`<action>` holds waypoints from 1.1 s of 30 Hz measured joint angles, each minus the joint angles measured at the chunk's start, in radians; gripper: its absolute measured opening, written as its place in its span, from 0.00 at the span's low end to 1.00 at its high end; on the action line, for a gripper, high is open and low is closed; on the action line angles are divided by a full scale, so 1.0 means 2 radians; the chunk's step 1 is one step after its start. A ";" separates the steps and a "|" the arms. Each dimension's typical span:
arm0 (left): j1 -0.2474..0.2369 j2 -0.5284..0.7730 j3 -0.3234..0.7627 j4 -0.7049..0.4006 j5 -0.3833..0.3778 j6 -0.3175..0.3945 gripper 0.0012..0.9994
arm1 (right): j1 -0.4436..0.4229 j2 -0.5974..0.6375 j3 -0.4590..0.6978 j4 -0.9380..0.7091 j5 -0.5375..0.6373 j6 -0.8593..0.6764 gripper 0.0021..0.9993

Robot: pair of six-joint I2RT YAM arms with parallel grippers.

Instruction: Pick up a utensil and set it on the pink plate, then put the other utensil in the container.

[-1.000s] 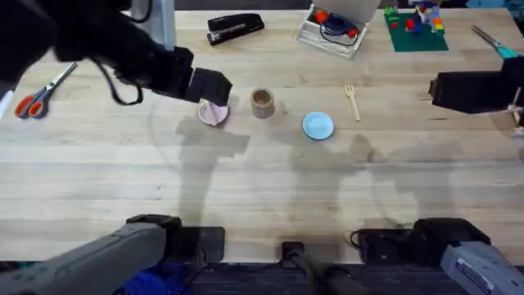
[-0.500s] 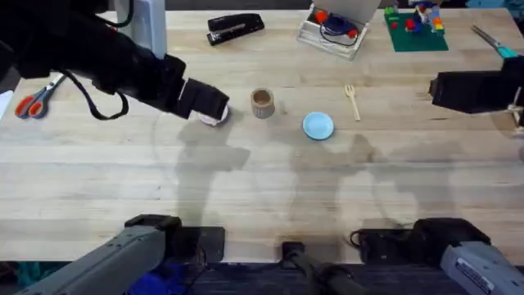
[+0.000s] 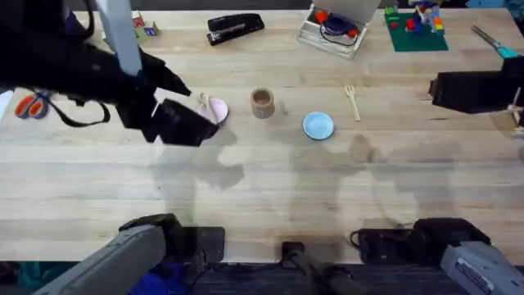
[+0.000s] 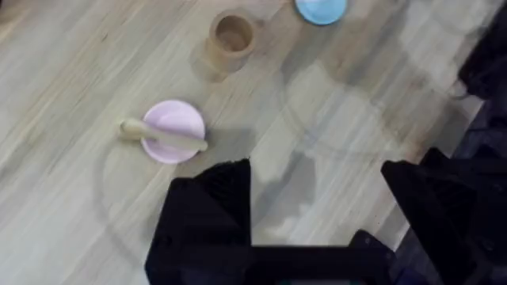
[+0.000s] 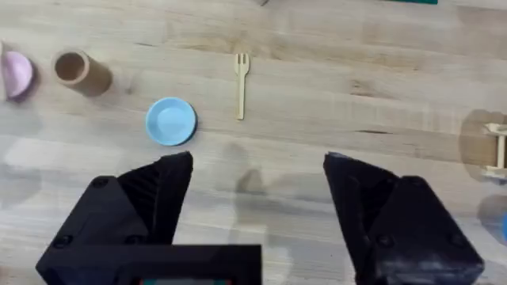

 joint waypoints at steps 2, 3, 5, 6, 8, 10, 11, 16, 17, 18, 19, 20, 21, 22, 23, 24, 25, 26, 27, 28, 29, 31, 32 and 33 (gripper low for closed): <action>0.018 0.000 -0.019 -0.002 0.028 0.045 1.00 | 0.000 0.000 0.000 0.000 0.000 0.000 1.00; 0.026 0.000 -0.031 0.001 0.040 0.066 1.00 | 0.000 0.000 0.000 0.000 0.000 0.000 1.00; 0.037 0.000 -0.056 0.015 0.058 0.099 1.00 | 0.000 0.000 0.000 0.000 0.000 0.000 1.00; 0.042 0.000 -0.067 0.024 0.064 0.113 1.00 | 0.000 0.000 0.000 0.000 0.000 0.000 1.00; 0.045 0.000 -0.085 0.048 0.071 0.133 1.00 | 0.000 0.000 0.000 0.000 0.000 0.000 1.00; 0.046 0.000 -0.096 0.073 0.078 0.146 1.00 | 0.000 0.000 0.000 0.000 0.000 0.000 1.00; 0.046 0.000 -0.098 0.081 0.079 0.150 1.00 | 0.000 0.000 0.000 0.000 0.000 0.000 1.00; 0.046 0.000 -0.101 0.113 0.085 0.163 1.00 | 0.000 0.000 0.000 0.000 0.000 0.000 1.00; 0.046 0.000 -0.101 0.116 0.087 0.165 1.00 | 0.000 0.000 0.000 0.000 0.000 0.000 1.00; 0.046 0.000 -0.101 0.117 0.088 0.165 1.00 | 0.000 0.000 0.000 -0.001 0.000 0.000 1.00; 0.046 0.000 -0.101 0.119 0.089 0.166 1.00 | 0.000 0.000 0.000 -0.001 0.000 0.000 1.00; 0.046 0.000 -0.101 0.121 0.089 0.167 1.00 | 0.000 0.000 0.000 -0.002 0.000 0.000 1.00; 0.046 0.000 -0.101 0.123 0.089 0.168 1.00 | 0.000 0.000 0.000 -0.002 0.000 0.000 1.00; 0.046 0.000 -0.101 0.124 0.090 0.168 1.00 | 0.000 0.000 0.000 -0.002 0.000 0.000 1.00; 0.046 0.000 -0.101 0.124 0.090 0.168 1.00 | 0.000 0.001 0.000 -0.002 0.000 0.000 1.00; 0.046 0.000 -0.101 0.122 0.090 0.169 1.00 | 0.000 0.001 0.000 -0.003 0.000 0.000 1.00; 0.046 0.000 -0.101 0.117 0.091 0.169 1.00 | 0.000 0.003 0.000 -0.005 0.000 0.000 1.00; 0.046 0.000 -0.101 0.112 0.090 0.169 1.00 | 0.000 0.004 0.000 -0.008 0.000 0.000 1.00; 0.046 0.000 -0.101 0.105 0.091 0.169 1.00 | 0.000 0.006 0.000 -0.012 0.000 0.000 1.00; 0.046 0.000 -0.101 0.098 0.091 0.169 1.00 | 0.000 0.009 0.000 -0.017 0.000 0.000 1.00; 0.046 0.000 -0.101 0.094 0.091 0.169 1.00 | 0.000 0.012 0.000 -0.022 0.000 0.000 1.00; 0.046 0.000 -0.101 0.086 0.091 0.169 1.00 | 0.000 0.017 0.000 -0.029 0.000 0.000 1.00; 0.046 0.000 -0.101 0.084 0.091 0.170 1.00 | 0.000 0.020 0.000 -0.032 0.000 0.000 1.00; 0.046 0.000 -0.101 0.083 0.091 0.170 1.00 | 0.000 0.022 0.000 -0.034 0.000 0.000 1.00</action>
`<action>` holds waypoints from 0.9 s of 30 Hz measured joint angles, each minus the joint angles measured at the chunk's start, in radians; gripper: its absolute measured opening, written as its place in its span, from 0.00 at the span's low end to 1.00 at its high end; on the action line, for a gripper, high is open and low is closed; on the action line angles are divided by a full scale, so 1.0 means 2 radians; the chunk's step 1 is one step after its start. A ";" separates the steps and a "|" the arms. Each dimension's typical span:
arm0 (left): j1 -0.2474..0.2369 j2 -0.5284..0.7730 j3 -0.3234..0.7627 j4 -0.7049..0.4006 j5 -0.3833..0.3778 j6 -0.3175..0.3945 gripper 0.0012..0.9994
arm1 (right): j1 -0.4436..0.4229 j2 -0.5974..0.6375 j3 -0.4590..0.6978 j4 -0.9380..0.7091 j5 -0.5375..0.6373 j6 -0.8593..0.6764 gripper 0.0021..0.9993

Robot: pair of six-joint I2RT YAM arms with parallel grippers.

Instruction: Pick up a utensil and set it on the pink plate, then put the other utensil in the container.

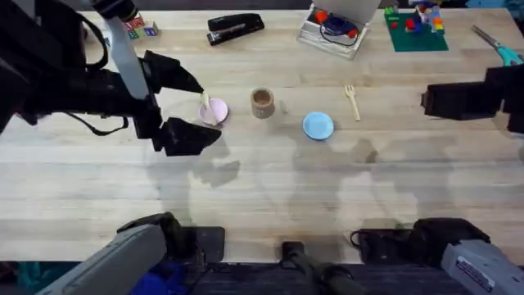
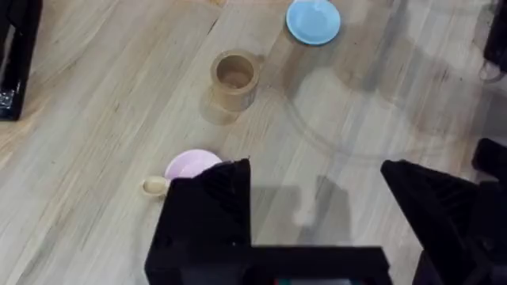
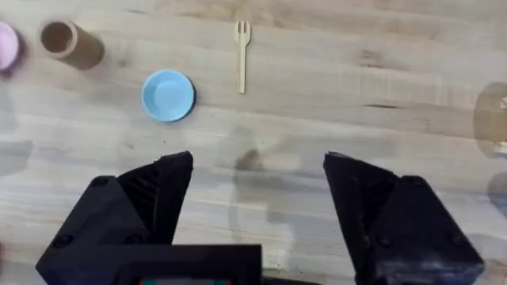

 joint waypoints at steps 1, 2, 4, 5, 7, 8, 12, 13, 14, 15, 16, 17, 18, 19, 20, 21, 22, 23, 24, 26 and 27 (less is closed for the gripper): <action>0.000 0.000 0.000 0.000 0.000 0.000 1.00 | 0.000 0.002 0.000 -0.001 0.000 0.000 1.00; 0.000 0.000 0.000 0.000 0.000 0.000 1.00 | 0.000 0.004 0.000 -0.001 0.000 0.000 1.00; 0.000 0.000 0.000 0.000 0.000 0.000 1.00 | 0.000 0.007 0.000 -0.001 0.000 0.000 1.00; 0.000 0.000 0.000 0.000 0.000 0.000 1.00 | 0.000 0.010 0.000 -0.001 0.000 0.000 1.00; 0.000 0.000 0.000 0.000 0.000 0.000 1.00 | 0.000 0.017 0.000 0.001 0.000 -0.005 1.00; 0.000 0.000 0.000 0.000 0.000 0.000 1.00 | 0.000 0.023 0.000 0.002 0.000 -0.008 1.00; 0.000 0.000 0.000 0.000 0.001 0.000 1.00 | 0.000 0.063 0.002 0.012 0.000 -0.012 1.00; 0.000 0.000 0.000 0.000 0.001 0.000 1.00 | 0.000 0.076 0.002 0.017 0.000 -0.014 1.00; 0.000 0.000 0.000 0.000 0.001 0.000 1.00 | 0.000 0.090 0.002 0.022 0.000 -0.014 1.00; 0.000 0.000 0.000 0.000 0.001 0.000 1.00 | 0.000 0.105 0.002 0.029 0.000 -0.015 1.00; 0.000 0.000 0.000 0.000 0.001 0.000 1.00 | 0.000 0.120 0.002 0.037 0.000 -0.016 1.00; 0.000 0.000 0.000 0.000 0.001 0.000 1.00 | 0.000 0.135 0.002 0.046 0.000 -0.017 1.00; 0.000 0.000 0.000 0.000 0.001 0.000 1.00 | 0.000 0.149 0.002 0.056 0.000 -0.018 1.00; 0.000 0.000 0.000 0.000 0.001 0.000 1.00 | 0.000 0.161 0.002 0.066 0.000 -0.018 1.00; 0.000 0.000 0.000 0.000 0.001 0.000 1.00 | 0.000 0.176 0.002 0.079 0.000 -0.019 1.00; 0.000 0.000 0.000 0.000 0.001 0.000 1.00 | 0.000 0.189 0.002 0.088 0.000 -0.019 1.00; 0.000 0.000 0.000 0.000 0.001 0.000 1.00 | 0.000 0.201 0.002 0.094 0.000 -0.019 0.99; 0.000 0.000 0.000 0.000 0.001 0.000 1.00 | 0.000 0.213 0.002 0.100 0.000 -0.019 0.99; 0.000 0.000 0.000 0.000 0.001 0.000 1.00 | 0.000 0.223 0.002 0.103 0.000 -0.019 0.99; 0.000 0.000 0.000 0.000 0.001 0.001 1.00 | 0.000 0.241 0.002 0.110 0.000 -0.019 0.99; 0.000 0.000 0.000 0.000 0.001 0.000 1.00 | 0.000 0.249 0.002 0.113 0.000 -0.019 0.99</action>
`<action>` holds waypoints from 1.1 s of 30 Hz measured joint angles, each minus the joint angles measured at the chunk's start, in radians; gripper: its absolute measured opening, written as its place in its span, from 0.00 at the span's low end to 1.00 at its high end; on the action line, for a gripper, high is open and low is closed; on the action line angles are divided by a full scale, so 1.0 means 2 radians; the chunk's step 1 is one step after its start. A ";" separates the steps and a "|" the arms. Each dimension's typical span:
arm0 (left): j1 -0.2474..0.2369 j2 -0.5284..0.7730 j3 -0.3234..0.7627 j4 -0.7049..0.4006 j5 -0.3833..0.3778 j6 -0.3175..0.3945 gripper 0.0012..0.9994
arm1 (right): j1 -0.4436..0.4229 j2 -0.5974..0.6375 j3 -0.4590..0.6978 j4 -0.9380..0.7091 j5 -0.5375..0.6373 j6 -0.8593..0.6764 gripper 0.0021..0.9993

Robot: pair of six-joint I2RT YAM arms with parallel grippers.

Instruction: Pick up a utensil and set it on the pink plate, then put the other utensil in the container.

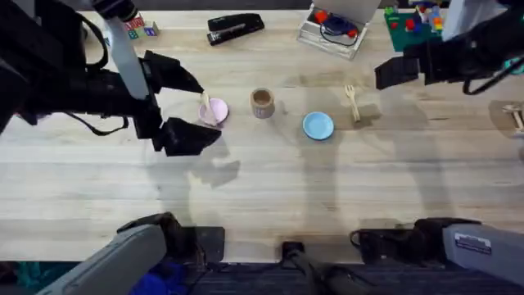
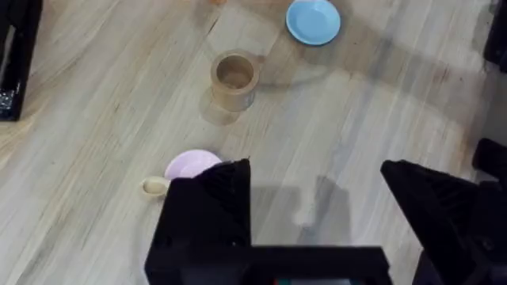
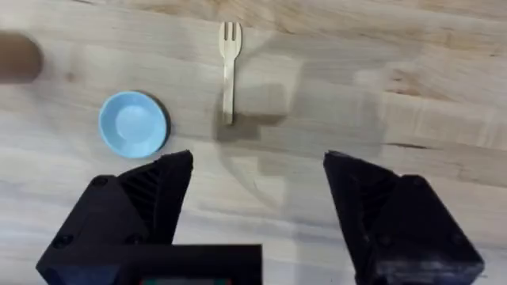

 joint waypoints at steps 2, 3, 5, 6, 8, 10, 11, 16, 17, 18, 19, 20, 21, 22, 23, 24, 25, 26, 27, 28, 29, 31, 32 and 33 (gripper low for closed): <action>0.000 0.000 0.000 0.000 0.000 0.000 1.00 | 0.000 0.013 0.000 0.009 0.000 0.000 1.00; 0.000 0.000 0.000 0.000 0.000 0.000 1.00 | 0.000 0.021 0.000 0.014 0.000 0.000 1.00; 0.000 0.000 0.000 0.000 0.000 0.000 1.00 | 0.000 0.035 0.000 0.024 0.000 0.000 1.00; 0.000 0.000 0.000 0.000 0.000 0.000 1.00 | 0.000 0.043 0.000 0.030 -0.001 0.000 1.00; 0.000 0.000 0.000 0.000 0.000 0.000 1.00 | 0.000 0.058 0.000 0.041 -0.009 0.000 1.00; 0.000 0.000 0.000 0.000 0.000 0.000 1.00 | 0.000 0.074 0.000 0.054 -0.021 0.000 1.00; 0.000 0.000 0.000 0.000 0.000 0.000 1.00 | 0.001 0.080 0.000 0.061 -0.026 0.000 1.00; 0.000 0.000 0.000 0.000 0.000 0.000 1.00 | 0.012 0.109 0.000 0.086 -0.038 0.000 1.00; 0.000 0.000 0.000 0.000 0.000 0.000 1.00 | 0.015 0.115 0.000 0.089 -0.040 0.000 1.00; 0.000 0.000 0.000 0.000 0.000 0.000 1.00 | 0.018 0.122 0.000 0.090 -0.040 0.000 1.00; 0.000 0.000 0.000 0.000 0.000 0.000 1.00 | 0.021 0.127 0.000 0.092 -0.041 0.000 1.00; 0.000 0.000 0.000 0.000 0.000 0.000 1.00 | 0.023 0.134 0.000 0.094 -0.041 0.000 1.00; 0.000 0.000 0.000 0.000 0.000 0.000 1.00 | 0.025 0.141 0.000 0.098 -0.041 0.000 1.00; 0.000 0.000 0.000 0.000 0.000 0.000 1.00 | 0.027 0.148 0.000 0.102 -0.039 0.001 1.00; 0.000 0.000 0.000 0.000 0.000 0.000 1.00 | 0.029 0.154 0.000 0.108 -0.037 0.001 1.00; 0.000 0.000 0.000 0.000 0.000 0.000 1.00 | 0.030 0.160 0.000 0.115 -0.033 0.002 1.00; 0.000 0.000 0.000 0.000 0.000 0.000 1.00 | 0.030 0.165 0.000 0.121 -0.031 0.002 1.00; 0.000 0.000 0.000 0.000 0.000 0.000 1.00 | 0.030 0.170 0.000 0.127 -0.028 0.003 1.00; 0.000 0.000 0.000 0.000 0.000 0.000 1.00 | 0.030 0.174 0.000 0.134 -0.026 0.003 1.00; 0.000 0.000 0.000 0.000 0.000 0.000 1.00 | 0.030 0.178 0.000 0.139 -0.024 0.003 1.00; 0.000 0.000 0.000 0.000 0.000 0.000 1.00 | 0.030 0.180 0.000 0.143 -0.023 0.004 1.00; 0.000 0.000 0.000 0.000 0.000 0.000 1.00 | 0.030 0.183 0.000 0.147 -0.022 0.004 1.00; 0.000 0.000 0.000 0.000 0.000 0.000 1.00 | 0.030 0.184 0.000 0.147 -0.022 0.005 1.00; 0.000 0.000 0.000 0.000 0.000 0.000 1.00 | 0.030 0.185 0.000 0.147 -0.022 0.005 1.00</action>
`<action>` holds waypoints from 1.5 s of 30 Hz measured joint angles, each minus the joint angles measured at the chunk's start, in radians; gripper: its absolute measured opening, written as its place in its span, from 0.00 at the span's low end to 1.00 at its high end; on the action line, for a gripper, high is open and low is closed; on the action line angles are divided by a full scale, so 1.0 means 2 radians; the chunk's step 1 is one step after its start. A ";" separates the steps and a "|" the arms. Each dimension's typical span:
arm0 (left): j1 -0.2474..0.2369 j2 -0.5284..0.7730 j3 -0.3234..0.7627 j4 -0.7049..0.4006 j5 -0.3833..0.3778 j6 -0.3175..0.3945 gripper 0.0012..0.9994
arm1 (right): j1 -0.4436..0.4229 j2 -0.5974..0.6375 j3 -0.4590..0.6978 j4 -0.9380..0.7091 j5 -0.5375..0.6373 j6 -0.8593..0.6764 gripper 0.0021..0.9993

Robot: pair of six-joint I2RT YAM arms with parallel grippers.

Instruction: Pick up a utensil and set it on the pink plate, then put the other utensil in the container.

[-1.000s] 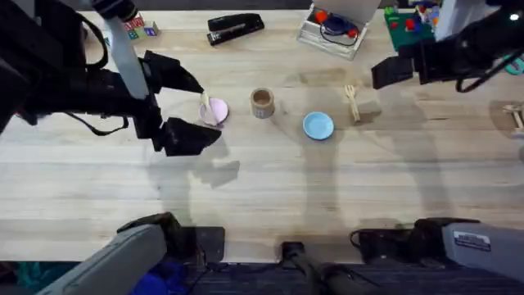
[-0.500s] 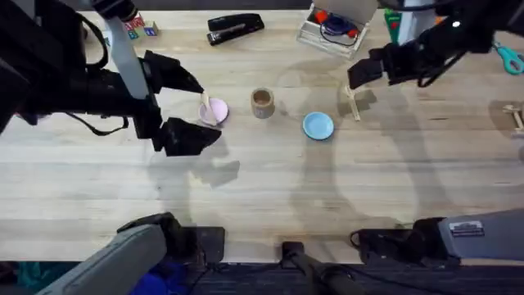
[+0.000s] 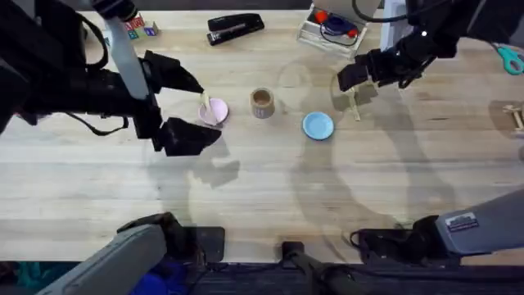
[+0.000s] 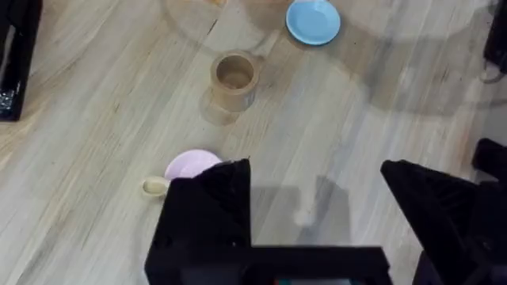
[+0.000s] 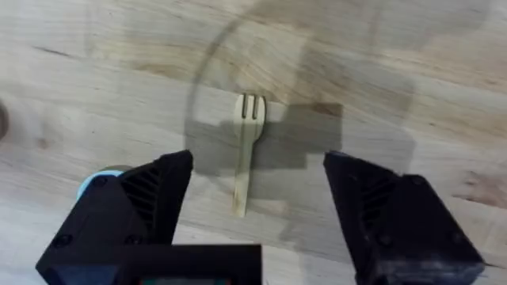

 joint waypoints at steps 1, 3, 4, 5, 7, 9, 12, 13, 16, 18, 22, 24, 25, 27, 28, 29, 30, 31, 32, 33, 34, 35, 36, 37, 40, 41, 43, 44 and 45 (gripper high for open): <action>0.000 0.000 0.000 0.000 0.000 0.000 1.00 | 0.000 0.000 0.000 0.001 0.000 0.000 1.00; 0.000 0.000 0.000 0.000 0.000 0.000 1.00 | 0.000 0.002 0.000 0.003 0.000 0.001 1.00; 0.000 0.000 0.000 0.000 0.000 0.000 1.00 | 0.000 0.003 0.000 0.004 0.000 0.002 1.00; 0.000 0.000 0.000 0.000 0.000 0.000 1.00 | 0.000 0.005 0.000 0.005 0.000 0.002 1.00; 0.000 0.000 0.000 0.000 0.000 0.000 1.00 | 0.000 0.011 0.000 0.005 0.000 0.002 1.00; 0.000 0.000 0.000 0.000 0.000 0.000 1.00 | 0.000 0.018 0.000 0.002 0.000 0.002 1.00; 0.000 0.000 0.000 0.000 0.000 0.000 1.00 | 0.000 0.030 0.000 -0.001 0.000 0.003 1.00; 0.000 0.000 0.000 0.000 0.000 0.000 1.00 | 0.000 0.033 0.000 0.000 0.001 0.004 1.00; 0.000 0.000 0.000 0.000 0.000 0.000 1.00 | 0.001 0.039 0.000 0.000 0.008 0.007 1.00; 0.000 0.000 0.000 0.000 0.000 0.000 1.00 | 0.001 0.046 0.000 0.000 0.011 0.009 1.00; 0.000 0.000 0.000 0.000 0.000 0.000 1.00 | 0.007 0.062 0.010 -0.004 0.021 0.011 1.00; 0.000 0.000 0.000 0.000 0.000 0.000 1.00 | 0.010 0.064 0.013 -0.006 0.025 0.011 1.00; 0.000 0.000 0.000 0.000 0.000 0.000 1.00 | 0.012 0.065 0.013 -0.007 0.028 0.011 1.00; 0.000 0.000 0.000 0.000 0.000 0.000 1.00 | 0.016 0.066 0.014 -0.007 0.034 0.011 1.00; 0.000 0.000 0.000 0.000 0.000 0.000 1.00 | 0.018 0.067 0.015 -0.008 0.037 0.011 1.00; 0.000 0.000 0.000 0.000 0.000 0.000 1.00 | 0.020 0.067 0.015 -0.008 0.040 0.011 1.00; 0.000 0.000 0.000 0.000 0.000 0.000 1.00 | 0.021 0.067 0.015 -0.008 0.041 0.011 1.00; 0.000 0.000 0.000 0.000 0.000 0.000 1.00 | 0.023 0.067 0.015 -0.008 0.043 0.011 1.00; 0.000 0.000 0.000 0.000 0.000 0.000 1.00 | 0.024 0.067 0.015 -0.008 0.044 0.011 1.00; 0.000 0.000 0.000 0.000 0.000 0.000 1.00 | 0.024 0.067 0.015 -0.007 0.045 0.011 1.00; 0.000 0.000 0.000 0.000 0.000 0.000 1.00 | 0.025 0.067 0.015 -0.007 0.044 0.011 1.00; 0.000 0.000 0.000 0.000 0.000 0.000 1.00 | 0.026 0.067 0.015 -0.007 0.044 0.011 1.00; 0.000 0.000 0.000 0.000 0.000 0.000 1.00 | 0.026 0.067 0.015 -0.007 0.045 0.011 1.00; 0.000 0.000 0.000 0.000 0.000 0.000 1.00 | 0.026 0.067 0.015 -0.007 0.045 0.011 0.99; 0.000 0.000 0.000 0.000 0.000 0.000 1.00 | 0.026 0.067 0.015 -0.007 0.045 0.011 1.00; 0.000 0.000 0.000 0.000 0.000 0.000 1.00 | 0.026 0.067 0.015 -0.007 0.045 0.011 1.00; 0.000 0.000 0.000 0.000 0.000 0.000 1.00 | 0.026 0.067 0.015 -0.007 0.045 0.011 1.00; 0.000 0.000 0.000 0.000 0.000 0.000 1.00 | 0.026 0.067 0.015 -0.007 0.045 0.011 1.00; 0.000 0.000 0.000 0.000 0.000 0.000 1.00 | 0.026 0.067 0.015 -0.007 0.045 0.011 1.00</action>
